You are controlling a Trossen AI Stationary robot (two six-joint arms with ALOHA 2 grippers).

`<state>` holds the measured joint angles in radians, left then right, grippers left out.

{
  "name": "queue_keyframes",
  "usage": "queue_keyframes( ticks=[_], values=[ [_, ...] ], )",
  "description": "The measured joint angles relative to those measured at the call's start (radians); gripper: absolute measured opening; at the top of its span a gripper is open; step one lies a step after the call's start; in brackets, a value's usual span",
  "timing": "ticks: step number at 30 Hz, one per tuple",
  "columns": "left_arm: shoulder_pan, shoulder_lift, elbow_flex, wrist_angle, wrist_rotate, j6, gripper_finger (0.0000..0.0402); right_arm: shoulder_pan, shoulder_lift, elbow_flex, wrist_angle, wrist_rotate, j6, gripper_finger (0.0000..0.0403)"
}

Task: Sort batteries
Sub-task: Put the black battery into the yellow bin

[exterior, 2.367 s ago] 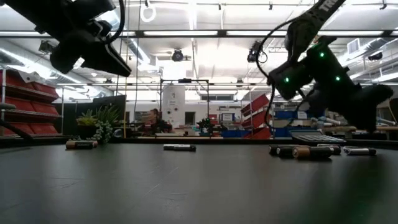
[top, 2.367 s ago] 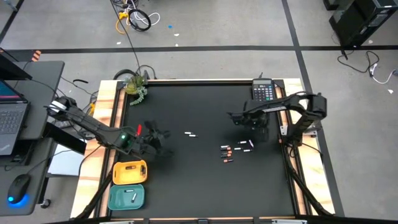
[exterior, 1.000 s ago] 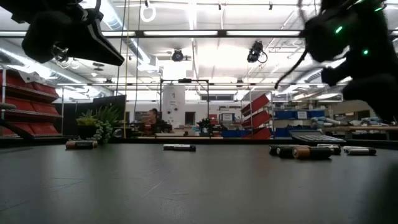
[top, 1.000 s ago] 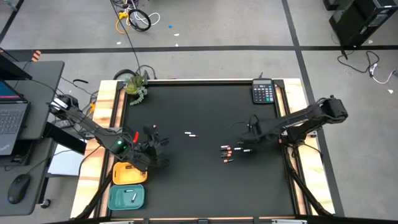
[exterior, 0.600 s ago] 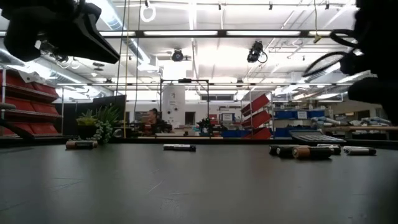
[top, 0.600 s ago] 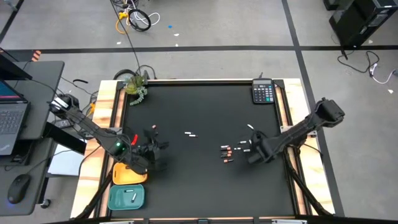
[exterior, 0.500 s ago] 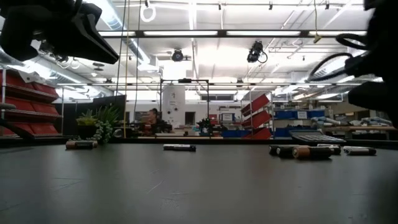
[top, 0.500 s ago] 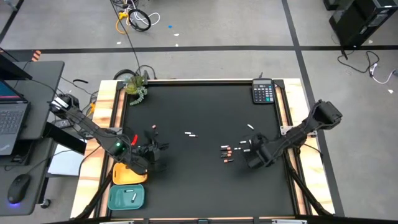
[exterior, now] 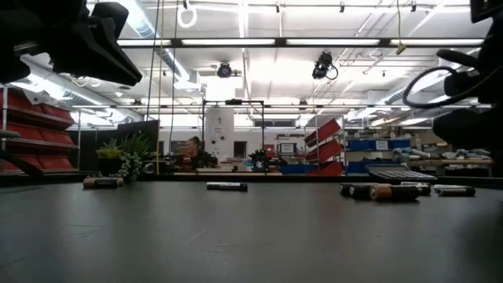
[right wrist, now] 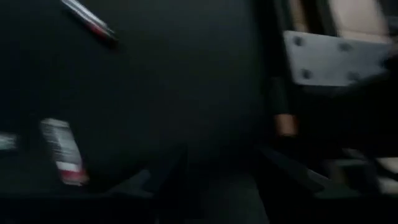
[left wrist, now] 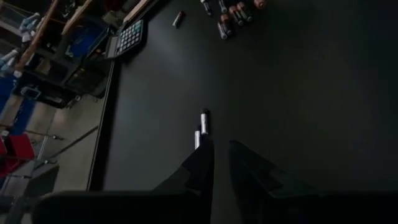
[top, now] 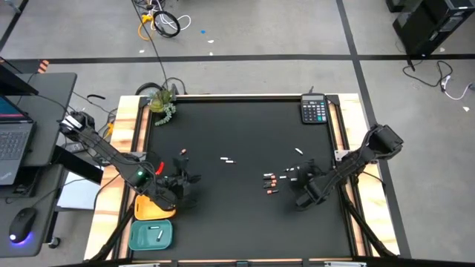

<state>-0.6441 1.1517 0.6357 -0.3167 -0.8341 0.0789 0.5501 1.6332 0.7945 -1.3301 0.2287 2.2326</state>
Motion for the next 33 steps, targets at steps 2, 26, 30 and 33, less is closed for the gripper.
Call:
queue_keyframes(
  ticks=[2,26,30,33],
  values=[
    [0.0,0.0,0.0,0.008,0.0,0.019,0.0057,-0.028,-0.024,-0.016,-0.018,-0.042,-0.051,0.0192],
    [0.003,0.0,0.0,0.037,-0.002,0.049,0.0057,-0.23,-0.106,-0.046,-0.027,-0.055,-0.282,0.0056],
    [0.003,0.0,0.0,0.037,-0.002,0.048,0.0057,-0.336,-0.106,-0.046,-0.011,-0.102,-0.504,0.0009],
    [0.003,0.0,0.0,0.037,-0.002,0.048,0.0057,-0.412,-0.106,-0.046,-0.013,-0.13,-0.672,0.0016]
  ],
)
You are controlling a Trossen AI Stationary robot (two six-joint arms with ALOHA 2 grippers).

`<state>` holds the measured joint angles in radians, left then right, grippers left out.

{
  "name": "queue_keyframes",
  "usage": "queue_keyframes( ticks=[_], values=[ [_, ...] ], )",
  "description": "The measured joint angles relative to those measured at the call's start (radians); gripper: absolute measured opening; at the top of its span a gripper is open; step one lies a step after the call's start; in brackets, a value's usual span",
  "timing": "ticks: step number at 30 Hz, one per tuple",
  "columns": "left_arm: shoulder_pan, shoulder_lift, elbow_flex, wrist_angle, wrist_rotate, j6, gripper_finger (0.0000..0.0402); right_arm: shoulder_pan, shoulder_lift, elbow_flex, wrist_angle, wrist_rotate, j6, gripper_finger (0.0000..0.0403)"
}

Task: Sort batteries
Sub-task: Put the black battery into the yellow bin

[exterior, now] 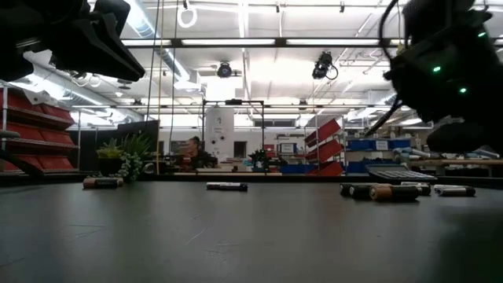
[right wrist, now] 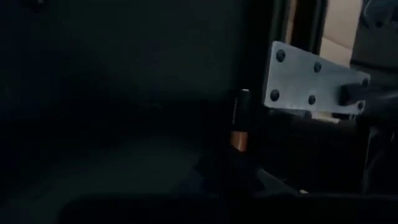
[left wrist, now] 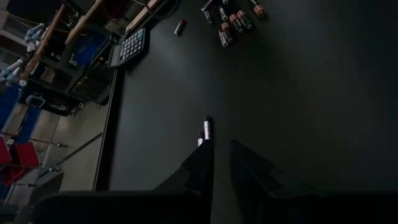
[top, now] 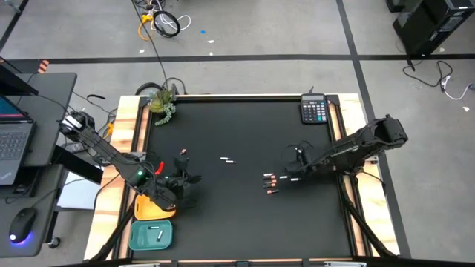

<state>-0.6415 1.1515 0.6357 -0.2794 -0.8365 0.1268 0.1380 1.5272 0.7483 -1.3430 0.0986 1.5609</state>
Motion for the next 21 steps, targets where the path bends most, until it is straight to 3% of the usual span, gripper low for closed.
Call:
queue_keyframes(
  ticks=[3,8,21],
  values=[
    [0.0,0.0,0.0,0.0,-0.001,-0.004,0.0057,-0.067,0.0,0.0,-0.006,-0.029,-0.122,0.0051],
    [-0.001,0.0,0.0,-0.004,-0.001,-0.013,0.0057,-0.152,0.0,0.0,-0.062,-0.039,-0.192,0.0093],
    [-0.002,0.0,0.0,-0.059,-0.001,-0.033,0.0057,-0.283,0.004,-0.019,0.019,-0.034,-0.261,0.008]
  ],
)
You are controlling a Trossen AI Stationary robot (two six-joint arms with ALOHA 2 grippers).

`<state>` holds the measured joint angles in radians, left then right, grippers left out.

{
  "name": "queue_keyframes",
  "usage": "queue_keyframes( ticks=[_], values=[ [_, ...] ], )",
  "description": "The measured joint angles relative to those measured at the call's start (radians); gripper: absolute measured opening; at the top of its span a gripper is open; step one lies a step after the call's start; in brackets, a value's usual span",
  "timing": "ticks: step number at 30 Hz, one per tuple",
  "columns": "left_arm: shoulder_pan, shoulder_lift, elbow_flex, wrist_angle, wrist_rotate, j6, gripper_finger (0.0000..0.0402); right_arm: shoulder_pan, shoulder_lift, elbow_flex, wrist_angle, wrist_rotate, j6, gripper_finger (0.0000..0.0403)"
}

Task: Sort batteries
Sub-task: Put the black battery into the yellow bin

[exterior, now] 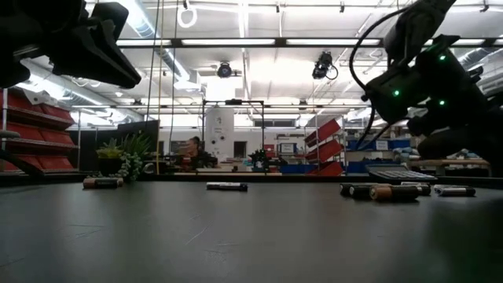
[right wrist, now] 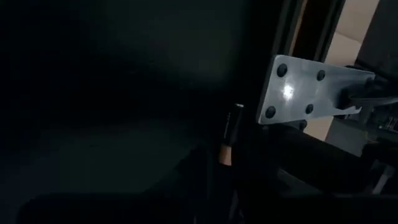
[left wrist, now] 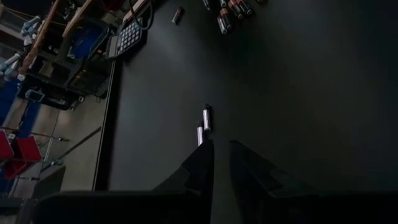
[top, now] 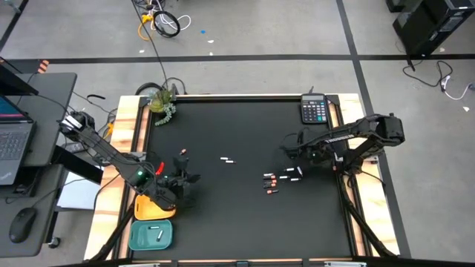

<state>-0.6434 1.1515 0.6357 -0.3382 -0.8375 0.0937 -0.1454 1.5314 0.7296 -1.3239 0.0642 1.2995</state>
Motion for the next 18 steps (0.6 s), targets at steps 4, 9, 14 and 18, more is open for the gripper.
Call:
queue_keyframes(
  ticks=[4,9,14,18],
  values=[
    [0.0,0.0,0.0,-0.001,0.0,0.001,0.0057,-0.022,0.005,0.0,0.002,-0.001,-0.177,0.0071],
    [0.0,0.0,0.0,0.002,0.0,0.002,0.0057,-0.023,0.005,0.0,0.014,-0.048,-0.425,0.0067],
    [0.0,0.0,0.0,0.005,0.0,-0.006,0.0057,-0.022,0.029,0.0,0.029,-0.064,-0.701,0.0068],
    [0.0,0.0,0.0,0.005,0.0,-0.025,0.0057,-0.003,0.089,0.0,0.014,-0.116,-0.99,0.0068]
  ],
)
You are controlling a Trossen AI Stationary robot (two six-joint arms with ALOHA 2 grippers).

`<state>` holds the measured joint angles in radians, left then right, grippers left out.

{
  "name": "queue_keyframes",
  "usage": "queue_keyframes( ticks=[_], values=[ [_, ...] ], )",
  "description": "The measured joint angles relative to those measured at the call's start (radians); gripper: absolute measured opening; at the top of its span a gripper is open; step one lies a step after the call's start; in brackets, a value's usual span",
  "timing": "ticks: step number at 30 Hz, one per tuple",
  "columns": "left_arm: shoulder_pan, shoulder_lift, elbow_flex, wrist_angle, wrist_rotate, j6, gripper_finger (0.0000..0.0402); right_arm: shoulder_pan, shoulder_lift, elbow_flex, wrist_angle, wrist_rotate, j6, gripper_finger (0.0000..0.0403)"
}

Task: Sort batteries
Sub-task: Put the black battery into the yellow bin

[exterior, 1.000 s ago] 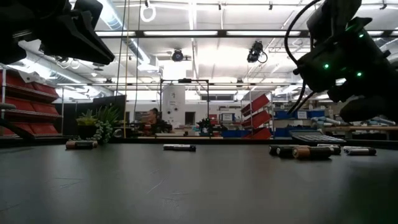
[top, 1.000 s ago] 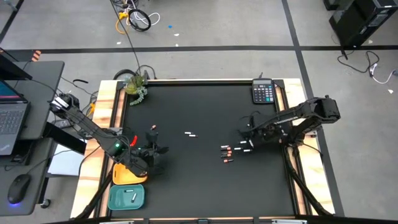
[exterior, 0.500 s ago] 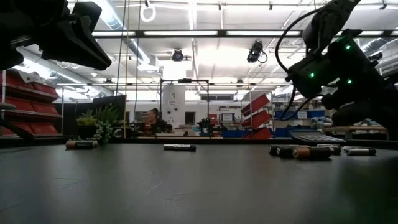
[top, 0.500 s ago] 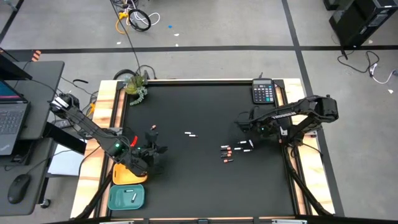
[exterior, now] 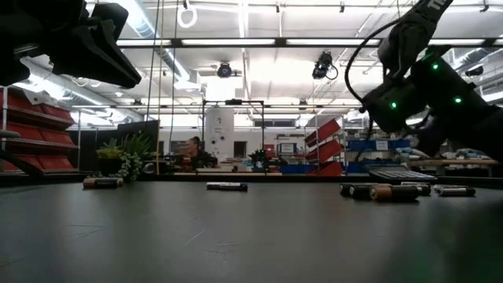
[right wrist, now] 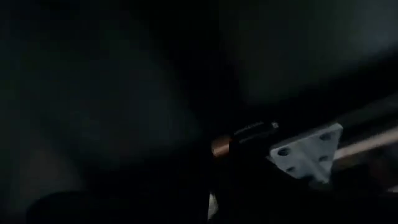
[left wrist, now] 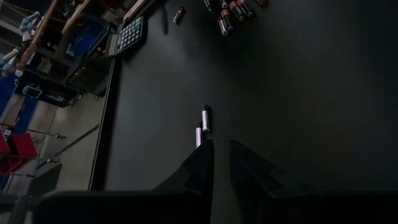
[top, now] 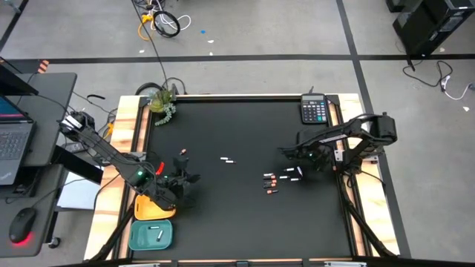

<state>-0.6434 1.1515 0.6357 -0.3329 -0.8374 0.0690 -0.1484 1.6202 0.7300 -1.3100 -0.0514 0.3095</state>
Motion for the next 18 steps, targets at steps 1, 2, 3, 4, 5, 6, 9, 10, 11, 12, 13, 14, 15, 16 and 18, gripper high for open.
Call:
queue_keyframes(
  ticks=[1,2,3,4,5,6,9,10,11,12,13,14,15,16,18],
  values=[
    [0.0,0.0,0.0,0.0,0.0,-0.007,0.0057,0.009,0.02,0.0,-0.009,-0.002,-0.07,0.0068],
    [0.0,0.0,0.0,0.0,0.0,-0.017,0.0057,0.018,0.041,0.0,-0.012,-0.002,-0.099,0.0068],
    [0.0,0.0,0.0,0.0,0.0,-0.023,0.0057,0.025,0.06,0.0,-0.011,-0.003,-0.109,0.0068],
    [0.0,0.0,0.0,0.0,0.0,-0.028,0.0057,0.03,0.079,0.0,-0.01,-0.003,-0.115,0.0068],
    [0.0,0.0,0.0,0.0,0.0,-0.034,0.0057,0.033,0.099,0.001,-0.012,-0.004,-0.121,0.0068],
    [0.0,0.0,0.0,0.0,0.0,-0.042,0.0057,0.037,0.12,0.003,-0.016,-0.004,-0.127,0.0068],
    [0.0,0.0,0.0,0.007,-0.003,-0.048,0.0057,0.051,0.168,0.009,-0.018,-0.005,-0.138,0.0068],
    [0.0,0.0,0.0,0.012,-0.003,-0.049,0.0057,0.055,0.181,0.011,-0.018,-0.006,-0.141,0.0068],
    [0.0,0.0,0.0,0.018,-0.003,-0.051,0.0057,0.058,0.192,0.011,-0.018,-0.006,-0.142,0.0069],
    [0.0,0.0,0.0,0.026,-0.004,-0.052,0.0057,0.06,0.2,0.011,-0.02,-0.006,-0.142,0.007],
    [0.0,0.0,0.0,0.032,-0.004,-0.054,0.0057,0.061,0.205,0.011,-0.024,-0.006,-0.141,0.0072],
    [0.0,0.0,0.0,0.033,-0.004,-0.055,0.0057,0.061,0.206,0.011,-0.027,-0.006,-0.14,0.0076],
    [0.0,0.0,0.0,0.031,-0.004,-0.055,0.0057,0.061,0.203,0.011,-0.026,-0.006,-0.14,0.0082],
    [0.0,0.0,0.0,0.028,-0.004,-0.058,0.0057,0.061,0.195,0.012,-0.026,-0.006,-0.14,0.0089],
    [0.0,0.0,0.0,0.019,-0.004,-0.062,0.0057,0.061,0.168,0.014,-0.026,-0.006,-0.134,0.0107]
  ],
)
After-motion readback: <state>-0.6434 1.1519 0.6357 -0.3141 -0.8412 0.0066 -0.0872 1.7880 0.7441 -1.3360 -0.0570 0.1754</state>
